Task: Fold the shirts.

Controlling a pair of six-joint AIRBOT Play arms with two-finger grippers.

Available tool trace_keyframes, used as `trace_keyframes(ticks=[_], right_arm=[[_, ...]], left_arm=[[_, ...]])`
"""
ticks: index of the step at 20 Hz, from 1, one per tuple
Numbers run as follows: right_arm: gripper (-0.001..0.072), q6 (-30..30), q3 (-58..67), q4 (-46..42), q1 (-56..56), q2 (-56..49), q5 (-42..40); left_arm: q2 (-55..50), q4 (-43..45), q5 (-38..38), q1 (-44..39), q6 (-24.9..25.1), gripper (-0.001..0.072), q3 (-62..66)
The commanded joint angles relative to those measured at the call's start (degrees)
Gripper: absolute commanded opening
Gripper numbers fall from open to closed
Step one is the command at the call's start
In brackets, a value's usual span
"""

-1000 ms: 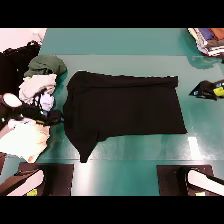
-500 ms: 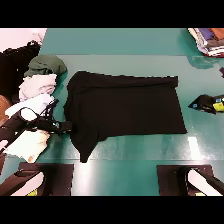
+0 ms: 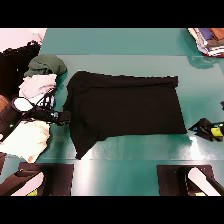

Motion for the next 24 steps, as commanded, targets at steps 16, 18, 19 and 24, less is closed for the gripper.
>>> trace_keyframes(ticks=[16, 18, 19, 24], right_arm=[[0.0012, 0.0, 9.22, 4.61, 15.72, -5.55, -9.05], [0.0012, 0.11, 16.52, 4.68, 15.69, -0.5, -8.68], [0.0012, 0.2, 20.79, 4.68, 15.69, 1.77, -8.68], [0.0012, 1.18, 46.69, 4.46, 15.69, 9.94, -9.18]], left_arm=[[4.59, 0.46, -4.04, 0.09, -0.09, 0.0024, 7.28], [8.68, 0.55, -5.9, 0.09, -0.11, 0.0024, 16.0], [10.16, 0.55, -6.69, 0.09, -0.15, 0.0024, 21.24], [11.89, 0.61, -10.05, 0.07, -0.52, 0.0024, 55.82]])
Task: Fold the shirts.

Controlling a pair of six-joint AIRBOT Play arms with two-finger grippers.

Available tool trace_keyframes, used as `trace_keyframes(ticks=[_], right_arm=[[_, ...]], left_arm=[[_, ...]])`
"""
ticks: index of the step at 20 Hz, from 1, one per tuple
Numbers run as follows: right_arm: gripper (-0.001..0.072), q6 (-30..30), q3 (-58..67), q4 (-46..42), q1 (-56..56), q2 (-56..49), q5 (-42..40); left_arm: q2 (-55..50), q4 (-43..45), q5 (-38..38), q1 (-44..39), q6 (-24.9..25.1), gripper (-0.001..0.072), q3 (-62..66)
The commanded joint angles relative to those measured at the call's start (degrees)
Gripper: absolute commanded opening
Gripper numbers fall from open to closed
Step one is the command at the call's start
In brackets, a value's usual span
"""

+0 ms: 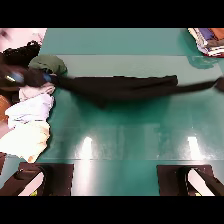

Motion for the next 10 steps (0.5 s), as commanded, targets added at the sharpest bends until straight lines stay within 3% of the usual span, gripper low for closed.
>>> trace_keyframes(ticks=[1, 6, 10], right_arm=[[0.0012, 0.48, 17.62, -0.2, 0.13, 4.94, -0.39], [0.0012, 0.48, 36.76, -0.66, -2.4, 7.63, 0.26], [0.0011, 0.55, 49.03, -0.66, -9.07, 4.33, 7.67]], left_arm=[[1.18, 0.13, -1.53, 0.02, -0.28, 0.0024, 23.32], [1.2, 2.67, -0.81, 0.02, -4.31, 0.0023, 48.81], [1.18, 2.49, -2.14, 0.04, -7.56, 0.0023, 53.22]])
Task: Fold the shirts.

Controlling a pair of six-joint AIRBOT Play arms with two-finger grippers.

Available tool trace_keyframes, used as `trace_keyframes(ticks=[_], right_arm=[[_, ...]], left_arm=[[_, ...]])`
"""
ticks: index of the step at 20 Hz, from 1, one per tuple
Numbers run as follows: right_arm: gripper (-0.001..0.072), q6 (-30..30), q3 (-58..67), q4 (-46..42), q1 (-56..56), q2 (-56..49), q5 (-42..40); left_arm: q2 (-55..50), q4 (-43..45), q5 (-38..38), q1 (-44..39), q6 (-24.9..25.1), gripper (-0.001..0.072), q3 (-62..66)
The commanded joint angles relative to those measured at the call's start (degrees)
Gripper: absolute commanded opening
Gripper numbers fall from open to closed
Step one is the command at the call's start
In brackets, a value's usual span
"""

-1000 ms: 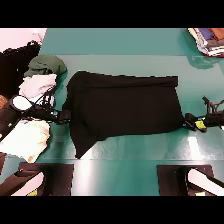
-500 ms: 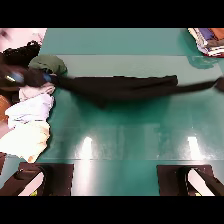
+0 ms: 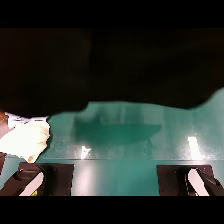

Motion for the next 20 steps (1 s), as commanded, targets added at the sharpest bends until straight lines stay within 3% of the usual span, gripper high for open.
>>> trace_keyframes(ticks=[1, 3, 6, 12, 14, 17, 20], right_arm=[[0.0011, 0.09, 10.62, -0.09, -4.2, -3.15, 6.23], [0.0011, 0.15, 11.54, 0.28, -4.31, -7.21, 10.62], [0.0011, 0.52, 2.19, 0.59, -4.28, -13.62, 16.48], [0.0011, 0.52, -16.22, -6.56, 5.05, -30.93, 20.37], [0.0011, 0.52, -18.71, -8.92, 8.28, -37.66, 18.29], [0.0011, 0.55, -18.12, -8.87, 10.73, -46.47, 10.16], [0.0011, 0.52, -10.75, -8.92, 12.26, -53.55, 6.16]], left_arm=[[-0.17, 1.07, -1.46, 0.02, -2.51, 0.0023, 3.87], [-0.22, 3.17, -2.34, 0.02, -2.54, 0.0023, -2.82], [-3.21, 4.07, -5.25, 0.02, -2.27, 0.0024, -19.43], [-23.15, 2.23, -6.49, 0.02, 1.53, 0.0024, -40.54], [-32.15, 2.23, -3.3, 0.02, 2.32, 0.0024, -41.64], [-42.16, 0.52, 8.98, 0.02, 4.35, 0.0024, -40.85], [-48.83, -1.31, 15.23, 0.02, 5.27, 0.0024, -34.47]])
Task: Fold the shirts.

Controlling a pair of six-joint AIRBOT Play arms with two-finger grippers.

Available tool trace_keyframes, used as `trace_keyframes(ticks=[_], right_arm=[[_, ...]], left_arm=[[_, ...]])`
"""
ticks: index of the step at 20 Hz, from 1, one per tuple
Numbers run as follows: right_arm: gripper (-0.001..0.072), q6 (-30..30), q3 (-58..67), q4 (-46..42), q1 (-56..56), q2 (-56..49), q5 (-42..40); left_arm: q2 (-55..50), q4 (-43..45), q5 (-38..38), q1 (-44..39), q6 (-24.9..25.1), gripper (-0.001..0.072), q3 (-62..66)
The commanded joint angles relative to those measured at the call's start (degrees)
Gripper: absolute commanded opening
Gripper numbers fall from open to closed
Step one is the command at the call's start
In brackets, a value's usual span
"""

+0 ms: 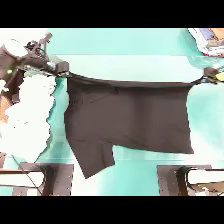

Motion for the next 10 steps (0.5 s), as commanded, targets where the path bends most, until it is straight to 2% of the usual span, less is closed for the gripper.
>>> trace_keyframes(ticks=[1, 3, 4, 8, 10], right_arm=[[0.0011, -0.07, 6.36, -0.7, 2.16, -8.09, -5.14], [0.0011, -0.09, 10.38, -0.74, 2.16, -9.14, -4.87], [0.0011, -0.09, 11.52, -1.01, 2.16, -8.98, -4.48], [0.001, -0.09, 5.73, -5.55, 2.19, -3.52, -1.77], [0.001, -0.11, -2.32, -5.49, 2.29, 0.81, -3.76]], left_arm=[[-7.65, -1.27, 9.01, 0.07, 1.38, 0.0024, 5.11], [-7.58, -0.9, 9.94, 0.31, 1.44, 0.0025, 8.52], [-7.58, -0.87, 7.69, 0.87, 2.05, 0.0025, 10.51], [-7.56, 2.91, -11.91, 3.13, 3.32, 0.0023, 13.68], [-7.5, 8.22, -16.96, 2.43, 3.58, 0.0023, 11.04]])
